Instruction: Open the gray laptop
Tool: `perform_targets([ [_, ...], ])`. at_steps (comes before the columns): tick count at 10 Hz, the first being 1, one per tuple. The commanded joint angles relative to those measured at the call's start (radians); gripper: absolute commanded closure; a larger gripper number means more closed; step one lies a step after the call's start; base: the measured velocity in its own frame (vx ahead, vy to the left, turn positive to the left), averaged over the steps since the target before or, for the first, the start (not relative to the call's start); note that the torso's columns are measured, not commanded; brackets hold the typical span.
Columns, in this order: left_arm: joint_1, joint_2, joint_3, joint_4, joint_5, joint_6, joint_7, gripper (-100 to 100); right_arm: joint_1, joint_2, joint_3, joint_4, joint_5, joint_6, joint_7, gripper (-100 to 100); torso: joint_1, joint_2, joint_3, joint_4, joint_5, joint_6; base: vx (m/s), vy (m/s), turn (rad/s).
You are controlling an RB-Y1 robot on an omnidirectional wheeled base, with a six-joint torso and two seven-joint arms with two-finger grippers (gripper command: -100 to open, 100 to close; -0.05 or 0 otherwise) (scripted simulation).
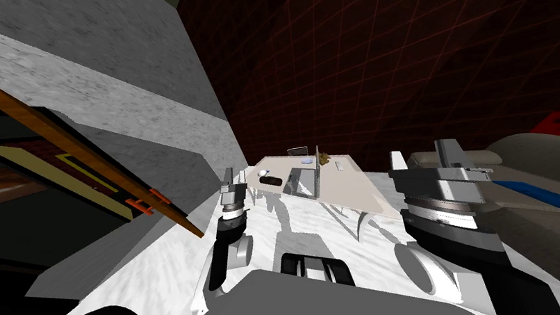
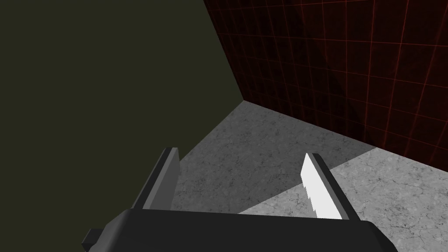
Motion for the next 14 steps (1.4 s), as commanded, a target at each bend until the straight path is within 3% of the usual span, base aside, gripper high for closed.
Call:
perform_targets([
  [1, 0.0, 0.0, 0.0, 0.0, 0.0, 0.0, 0.0, 0, 0.0, 0.0, 0.0, 0.0, 0.0, 0.0, 0.0, 0, 0.0, 0.074, -0.148, 0.074, 0.0, 0.0, 0.0, 0.0, 0.0],
  [2, 0.002, 0.039, 0.0, 0.002, -0.005, 0.013, -0.001, -100, 0.0, 0.0, 0.0, 0.0, 0.0, 0.0, 0.0, 0, 0.0, 0.148, -0.295, 0.148, 0.0, 0.0, 0.019, -0.032, -0.028],
  [4, 0.007, 0.08, 0.0, 0.007, -0.017, 0.044, -0.005, -100, 0.0, 0.0, 0.0, 0.0, 0.0, 0.0, 0.0, 0, -0.003, 0.19, -0.384, 0.19, -0.001, 0.0, 0.017, -0.077, -0.047],
  [14, 0.038, 0.223, 0.0, 0.043, -0.092, 0.243, -0.025, -100, 0.0, 0.0, 0.0, 0.0, 0.0, 0.0, 0.0, 0, 0.0, 0.194, -0.39, 0.194, 0.0, 0.0, 0.062, -0.143, -0.058],
])
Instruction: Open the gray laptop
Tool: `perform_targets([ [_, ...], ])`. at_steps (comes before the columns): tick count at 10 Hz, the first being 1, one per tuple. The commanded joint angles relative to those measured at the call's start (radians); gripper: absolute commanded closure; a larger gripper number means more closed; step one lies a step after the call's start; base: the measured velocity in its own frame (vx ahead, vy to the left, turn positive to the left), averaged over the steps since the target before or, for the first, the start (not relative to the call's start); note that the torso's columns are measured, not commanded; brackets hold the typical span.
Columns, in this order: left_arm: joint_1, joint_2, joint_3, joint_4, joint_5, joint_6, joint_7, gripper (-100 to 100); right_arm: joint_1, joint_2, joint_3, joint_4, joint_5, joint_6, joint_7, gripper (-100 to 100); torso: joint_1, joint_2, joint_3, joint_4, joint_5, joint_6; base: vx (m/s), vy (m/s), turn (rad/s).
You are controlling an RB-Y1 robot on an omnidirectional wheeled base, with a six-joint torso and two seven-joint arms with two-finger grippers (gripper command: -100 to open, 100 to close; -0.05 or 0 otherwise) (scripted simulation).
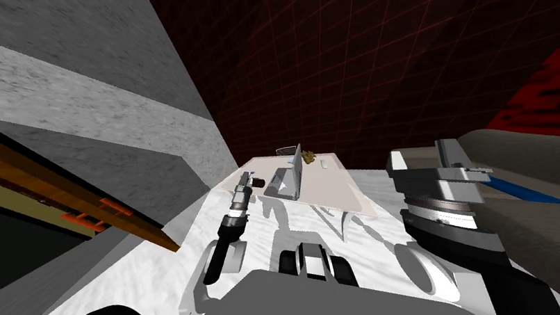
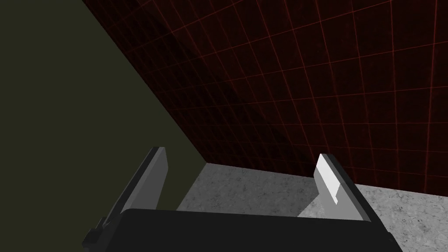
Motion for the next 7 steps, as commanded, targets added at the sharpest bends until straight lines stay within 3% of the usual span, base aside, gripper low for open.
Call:
perform_targets([
  [1, 0.007, 0.037, -0.001, 0.01, -0.018, 0.05, -0.006, -100, 0.0, 0.0, 0.0, 0.0, 0.0, 0.0, 0.0, 0, 0.0, 0.0, 0.0, 0.0, 0.0, 0.0, 0.043, -0.118, -0.039],
  [7, 0.024, 0.15, -0.001, 0.032, -0.061, 0.164, -0.018, -100, 0.0, 0.0, 0.0, 0.0, 0.0, 0.0, 0.0, 0, -0.001, 0.001, 0.0, 0.0, 0.0, 0.0, 0.065, -0.128, -0.055],
])
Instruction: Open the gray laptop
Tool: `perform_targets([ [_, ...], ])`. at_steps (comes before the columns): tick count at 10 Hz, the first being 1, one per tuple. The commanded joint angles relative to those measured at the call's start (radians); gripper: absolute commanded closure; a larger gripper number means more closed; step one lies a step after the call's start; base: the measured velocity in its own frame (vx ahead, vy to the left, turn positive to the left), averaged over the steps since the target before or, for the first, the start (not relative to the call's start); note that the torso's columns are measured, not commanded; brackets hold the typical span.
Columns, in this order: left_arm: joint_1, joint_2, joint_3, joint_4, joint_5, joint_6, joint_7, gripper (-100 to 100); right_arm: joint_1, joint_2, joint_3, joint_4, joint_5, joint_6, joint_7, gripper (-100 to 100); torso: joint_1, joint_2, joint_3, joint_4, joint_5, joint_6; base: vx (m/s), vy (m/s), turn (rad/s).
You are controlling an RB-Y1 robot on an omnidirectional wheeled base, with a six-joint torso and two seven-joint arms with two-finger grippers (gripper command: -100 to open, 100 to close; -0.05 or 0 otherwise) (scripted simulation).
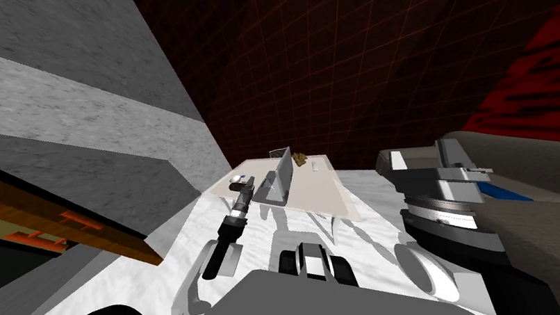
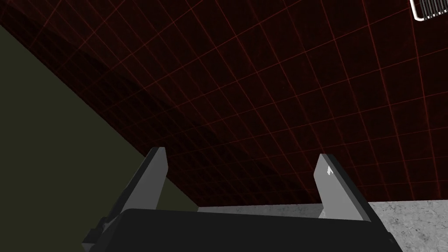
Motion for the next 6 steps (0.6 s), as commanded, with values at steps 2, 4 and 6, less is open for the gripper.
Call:
perform_targets([
  [2, 0.006, 0.058, 0.001, 0.014, -0.021, 0.062, -0.006, -100, 0.0, 0.0, 0.0, 0.0, 0.0, 0.0, 0.0, 0, 0.002, 0.002, 0.001, 0.001, 0.001, 0.0, 0.044, -0.109, -0.044],
  [4, 0.011, 0.088, 0.001, 0.022, -0.034, 0.095, -0.01, -100, 0.0, 0.0, 0.0, 0.0, 0.0, 0.0, 0.0, 0, 0.002, -0.002, -0.001, 0.0, 0.0, 0.0, 0.07, -0.106, -0.053],
  [6, 0.016, 0.117, 0.001, 0.029, -0.046, 0.128, -0.013, -100, 0.0, 0.0, 0.0, 0.0, 0.0, 0.0, 0.0, 0, 0.001, 0.0, 0.0, 0.0, 0.0, 0.0, 0.055, -0.112, -0.049],
])
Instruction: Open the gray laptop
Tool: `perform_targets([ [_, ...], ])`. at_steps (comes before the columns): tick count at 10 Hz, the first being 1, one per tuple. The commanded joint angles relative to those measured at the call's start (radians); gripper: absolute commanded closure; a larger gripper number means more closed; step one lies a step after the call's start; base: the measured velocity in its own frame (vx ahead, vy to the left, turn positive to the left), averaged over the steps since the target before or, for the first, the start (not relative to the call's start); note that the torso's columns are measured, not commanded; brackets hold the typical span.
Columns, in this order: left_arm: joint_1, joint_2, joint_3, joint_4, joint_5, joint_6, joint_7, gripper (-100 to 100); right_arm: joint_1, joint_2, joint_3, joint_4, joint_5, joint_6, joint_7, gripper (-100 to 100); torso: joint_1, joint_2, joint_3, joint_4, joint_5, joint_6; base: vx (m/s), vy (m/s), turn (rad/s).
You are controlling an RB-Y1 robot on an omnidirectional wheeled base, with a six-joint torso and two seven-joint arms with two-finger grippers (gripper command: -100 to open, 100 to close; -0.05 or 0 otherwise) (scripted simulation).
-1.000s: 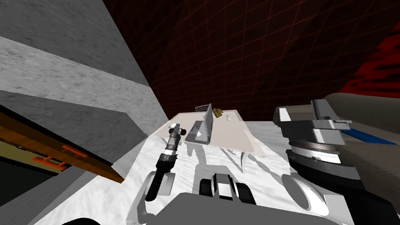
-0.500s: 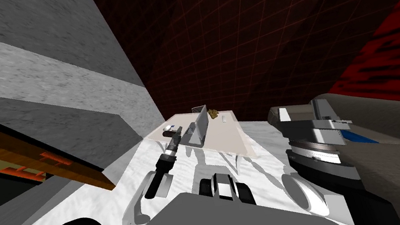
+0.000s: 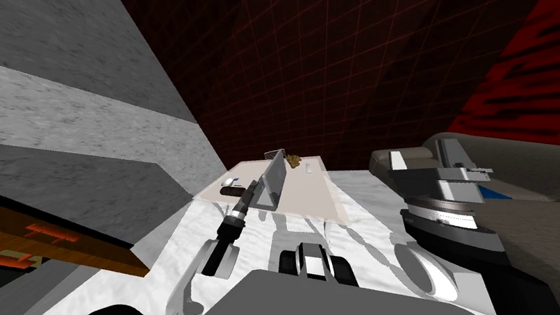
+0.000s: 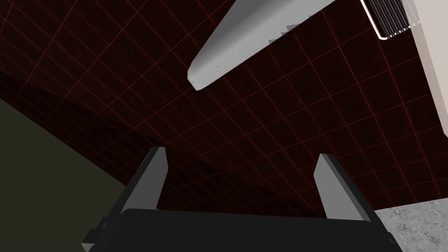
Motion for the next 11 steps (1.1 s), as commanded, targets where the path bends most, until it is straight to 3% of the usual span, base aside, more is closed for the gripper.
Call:
perform_targets([
  [1, 0.004, 0.052, 0.001, 0.017, -0.02, 0.06, -0.005, -100, 0.0, 0.0, 0.0, 0.0, 0.0, 0.0, 0.0, 0, -0.001, 0.001, 0.0, 0.0, 0.0, 0.0, 0.079, -0.133, -0.079],
  [4, 0.011, 0.098, 0.001, 0.029, -0.038, 0.109, -0.01, -100, 0.0, 0.0, 0.0, 0.0, 0.0, 0.0, 0.0, 0, 0.0, 0.001, 0.0, 0.0, 0.0, 0.0, 0.064, -0.126, -0.049],
  [5, 0.01, 0.089, 0.002, 0.026, -0.034, 0.097, -0.008, -100, 0.0, 0.0, 0.0, 0.0, 0.0, 0.0, 0.0, 0, 0.001, 0.001, 0.001, 0.0, 0.0, 0.0, 0.023, -0.051, -0.007],
  [6, 0.022, 0.101, 0.006, -0.004, -0.033, 0.122, -0.004, -100, 0.0, 0.0, 0.0, 0.0, 0.0, 0.0, 0.0, 0, 0.004, 0.002, 0.001, 0.001, 0.001, 0.0, 0.086, -0.019, -0.01],
  [7, 0.016, 0.096, 0.004, 0.01, -0.034, 0.109, -0.007, -100, 0.0, 0.0, 0.0, 0.0, 0.0, 0.0, 0.0, 0, 0.004, -0.002, -0.001, 0.0, 0.001, 0.0, 0.054, -0.009, -0.002],
  [8, 0.017, 0.096, 0.004, 0.008, -0.034, 0.112, -0.006, 100, 0.0, 0.0, 0.0, 0.0, 0.0, 0.0, 0.0, 0, 0.003, 0.0, 0.0, 0.0, 0.001, 0.0, 0.007, -0.001, 0.003],
  [9, 0.009, 0.082, -0.001, 0.014, -0.001, 0.117, 0.024, 100, 0.0, 0.0, 0.0, 0.0, 0.0, 0.0, 0.0, 0, 0.001, 0.002, 0.001, 0.001, 0.0, 0.0, -0.01, 0.108, 0.007],
  [11, 0.001, 0.068, -0.006, 0.019, 0.032, 0.121, 0.055, 100, 0.0, 0.0, 0.0, 0.0, 0.0, 0.0, 0.0, 0, 0.009, 0.001, 0.002, -0.002, 0.009, 0.002, -0.004, 0.152, -0.003],
])
